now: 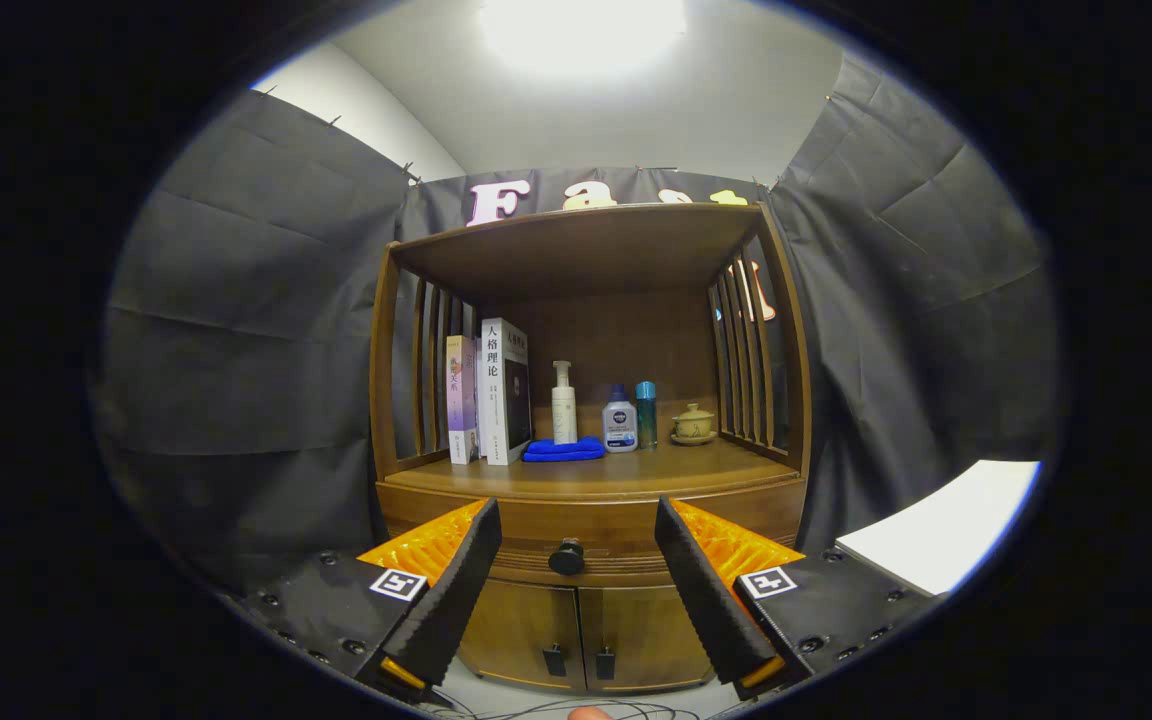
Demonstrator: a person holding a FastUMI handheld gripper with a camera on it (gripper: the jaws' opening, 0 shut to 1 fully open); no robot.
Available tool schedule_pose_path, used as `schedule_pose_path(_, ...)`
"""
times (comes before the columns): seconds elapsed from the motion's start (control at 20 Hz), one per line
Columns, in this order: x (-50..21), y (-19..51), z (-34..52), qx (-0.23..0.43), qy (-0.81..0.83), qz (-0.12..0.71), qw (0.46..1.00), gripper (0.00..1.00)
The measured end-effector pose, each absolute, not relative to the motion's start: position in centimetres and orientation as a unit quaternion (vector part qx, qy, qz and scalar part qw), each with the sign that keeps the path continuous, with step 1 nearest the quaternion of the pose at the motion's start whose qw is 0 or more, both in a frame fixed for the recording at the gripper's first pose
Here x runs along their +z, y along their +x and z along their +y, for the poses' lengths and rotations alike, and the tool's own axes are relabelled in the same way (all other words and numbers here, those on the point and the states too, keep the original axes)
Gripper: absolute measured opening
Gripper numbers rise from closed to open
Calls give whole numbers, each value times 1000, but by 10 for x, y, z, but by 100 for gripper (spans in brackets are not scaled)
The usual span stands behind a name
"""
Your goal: Pull open the drawer, take out the items inside it, and place them on the countertop above the cabinet.
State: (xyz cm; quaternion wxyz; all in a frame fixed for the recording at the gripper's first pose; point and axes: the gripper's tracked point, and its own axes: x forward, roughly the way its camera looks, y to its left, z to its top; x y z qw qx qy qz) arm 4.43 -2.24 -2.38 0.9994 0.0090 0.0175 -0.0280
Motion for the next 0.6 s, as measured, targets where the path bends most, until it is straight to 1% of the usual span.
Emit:
schedule_pose_path(0.35,-41,87,-17,-21,10,17,1000,98)
schedule_pose_path(0.6,-58,119,-18,-27,9,27,999,98)
